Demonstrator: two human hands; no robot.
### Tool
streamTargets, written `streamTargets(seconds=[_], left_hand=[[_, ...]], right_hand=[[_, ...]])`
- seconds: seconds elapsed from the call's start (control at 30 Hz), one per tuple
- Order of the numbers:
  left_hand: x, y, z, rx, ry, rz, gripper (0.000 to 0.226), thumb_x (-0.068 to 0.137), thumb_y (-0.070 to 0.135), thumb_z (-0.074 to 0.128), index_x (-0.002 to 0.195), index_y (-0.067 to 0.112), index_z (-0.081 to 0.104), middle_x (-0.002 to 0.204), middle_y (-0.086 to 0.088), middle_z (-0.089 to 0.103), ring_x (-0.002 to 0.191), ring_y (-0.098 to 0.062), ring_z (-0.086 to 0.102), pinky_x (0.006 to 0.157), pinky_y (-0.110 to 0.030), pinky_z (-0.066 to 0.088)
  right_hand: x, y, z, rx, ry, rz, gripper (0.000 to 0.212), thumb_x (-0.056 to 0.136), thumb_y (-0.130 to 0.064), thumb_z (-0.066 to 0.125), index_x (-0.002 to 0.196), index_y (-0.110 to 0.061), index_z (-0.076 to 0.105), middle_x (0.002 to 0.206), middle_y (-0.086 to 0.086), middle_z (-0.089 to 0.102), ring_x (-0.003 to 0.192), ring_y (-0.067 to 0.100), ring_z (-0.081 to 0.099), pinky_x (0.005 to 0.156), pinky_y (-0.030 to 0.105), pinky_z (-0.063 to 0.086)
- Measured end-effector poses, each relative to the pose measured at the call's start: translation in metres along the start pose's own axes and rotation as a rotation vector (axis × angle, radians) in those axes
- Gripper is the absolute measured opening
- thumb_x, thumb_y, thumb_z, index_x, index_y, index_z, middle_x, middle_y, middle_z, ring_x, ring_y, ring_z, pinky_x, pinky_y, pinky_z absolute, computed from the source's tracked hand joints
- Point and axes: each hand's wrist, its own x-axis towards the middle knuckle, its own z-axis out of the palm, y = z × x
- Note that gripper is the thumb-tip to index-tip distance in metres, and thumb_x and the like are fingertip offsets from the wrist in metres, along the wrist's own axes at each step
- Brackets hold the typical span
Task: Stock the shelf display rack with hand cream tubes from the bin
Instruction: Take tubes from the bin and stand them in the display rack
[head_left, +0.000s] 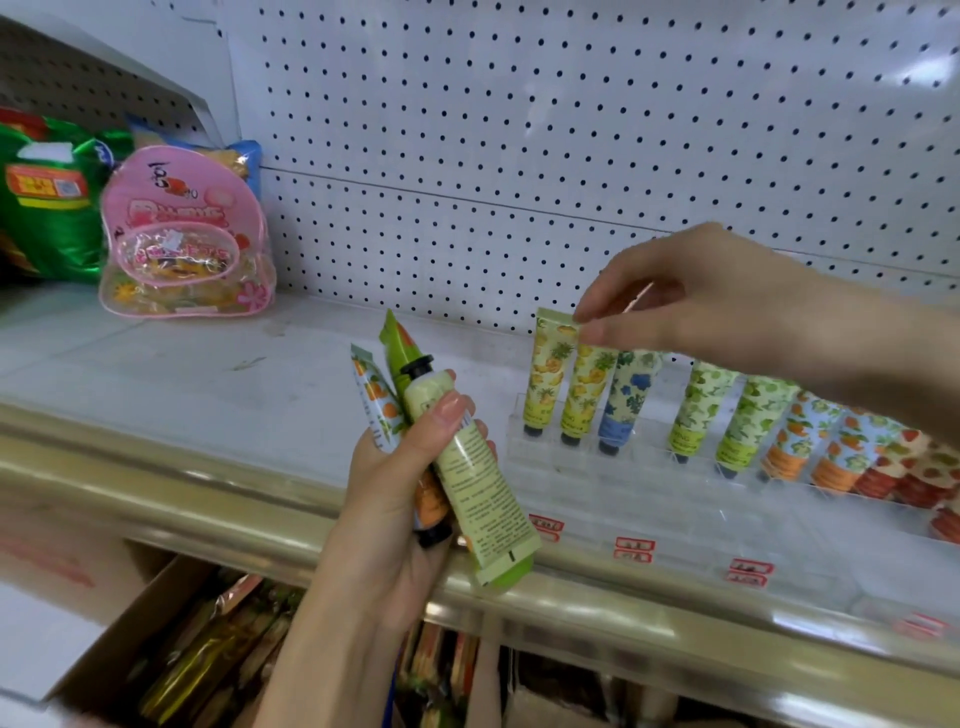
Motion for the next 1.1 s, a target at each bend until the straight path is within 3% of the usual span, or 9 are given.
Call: streamTargets(seconds=[0.07, 0.17, 0.33, 0.47, 0.67, 0.77, 0.93, 1.0, 1.1], left_hand=[[-0.001, -0.002, 0.002, -0.011, 0.022, 0.006, 0.027, 0.051, 0.017, 0.08, 0.077, 0.02, 0.074, 0.068, 0.0, 0.065, 0.057, -0.01, 0.062, 0.059, -0.023, 0.055], [-0.005, -0.003, 0.004, -0.033, 0.029, 0.017, 0.027, 0.05, 0.027, 0.077, 0.076, 0.021, 0.07, 0.068, 0.001, 0.063, 0.058, -0.009, 0.061, 0.058, -0.023, 0.054], [-0.013, -0.003, 0.005, -0.011, 0.07, 0.01, 0.018, 0.049, 0.028, 0.078, 0.064, 0.022, 0.071, 0.065, -0.001, 0.059, 0.056, -0.012, 0.059, 0.054, -0.024, 0.053], [-0.016, -0.002, 0.009, 0.002, 0.143, 0.002, 0.048, 0.044, 0.034, 0.073, 0.084, 0.012, 0.06, 0.068, -0.003, 0.057, 0.054, -0.011, 0.06, 0.052, -0.022, 0.054], [-0.017, -0.009, 0.013, 0.032, 0.199, 0.01, 0.053, 0.045, 0.037, 0.074, 0.089, 0.01, 0.06, 0.068, -0.004, 0.059, 0.056, -0.012, 0.061, 0.055, -0.027, 0.055], [-0.019, -0.012, 0.017, 0.07, 0.207, 0.005, 0.046, 0.051, 0.038, 0.073, 0.088, 0.012, 0.061, 0.069, -0.004, 0.06, 0.059, -0.015, 0.064, 0.054, -0.03, 0.057], [-0.017, -0.013, 0.018, 0.065, 0.206, -0.005, 0.03, 0.063, 0.041, 0.066, 0.082, 0.019, 0.07, 0.076, -0.004, 0.068, 0.068, -0.015, 0.067, 0.059, -0.028, 0.057], [-0.016, -0.013, 0.018, 0.029, 0.21, 0.0, 0.019, 0.063, 0.035, 0.067, 0.069, 0.018, 0.074, 0.071, -0.001, 0.068, 0.063, -0.012, 0.065, 0.062, -0.024, 0.056], [-0.015, -0.013, 0.016, 0.015, 0.224, -0.002, 0.018, 0.065, 0.026, 0.068, 0.079, 0.016, 0.072, 0.075, -0.002, 0.069, 0.062, -0.011, 0.065, 0.065, -0.024, 0.057]], right_hand=[[-0.022, -0.007, 0.022, 0.093, -0.082, -0.031, 0.017, 0.073, -0.04, 0.07, 0.078, -0.024, 0.07, 0.066, -0.014, 0.066, 0.058, 0.001, 0.057, 0.051, 0.013, 0.043], [-0.042, -0.004, 0.058, 0.119, -0.136, -0.057, 0.025, 0.07, -0.047, 0.07, 0.077, -0.024, 0.067, 0.074, -0.01, 0.066, 0.06, -0.002, 0.057, 0.057, 0.015, 0.045], [-0.05, 0.003, 0.091, 0.275, -0.11, 0.016, 0.027, 0.07, -0.044, 0.076, 0.078, -0.021, 0.064, 0.067, -0.009, 0.058, 0.054, -0.004, 0.051, 0.054, 0.012, 0.039], [-0.055, 0.001, 0.097, 0.33, -0.113, 0.008, 0.023, 0.075, -0.039, 0.074, 0.079, -0.02, 0.062, 0.069, -0.008, 0.059, 0.06, -0.003, 0.051, 0.059, 0.017, 0.043], [-0.064, 0.003, 0.105, 0.335, -0.103, 0.044, 0.027, 0.076, -0.041, 0.072, 0.083, -0.021, 0.055, 0.066, -0.011, 0.051, 0.055, -0.004, 0.046, 0.053, 0.013, 0.036], [-0.064, 0.007, 0.1, 0.427, -0.156, 0.103, 0.023, 0.08, -0.033, 0.07, 0.086, -0.016, 0.057, 0.072, -0.006, 0.059, 0.06, -0.003, 0.052, 0.058, 0.016, 0.043], [-0.07, 0.017, 0.071, 0.792, -0.145, 0.258, 0.021, 0.085, -0.014, 0.064, 0.092, 0.001, 0.051, 0.077, 0.016, 0.069, 0.064, 0.02, 0.068, 0.053, 0.027, 0.056], [-0.072, 0.021, 0.06, 0.797, -0.08, 0.265, 0.02, 0.085, -0.013, 0.063, 0.091, 0.001, 0.05, 0.075, 0.016, 0.071, 0.061, 0.023, 0.069, 0.048, 0.027, 0.054], [-0.072, 0.027, 0.048, 0.728, 0.003, 0.22, 0.022, 0.084, -0.018, 0.062, 0.09, -0.001, 0.049, 0.077, 0.014, 0.073, 0.056, 0.026, 0.068, 0.04, 0.028, 0.049]])
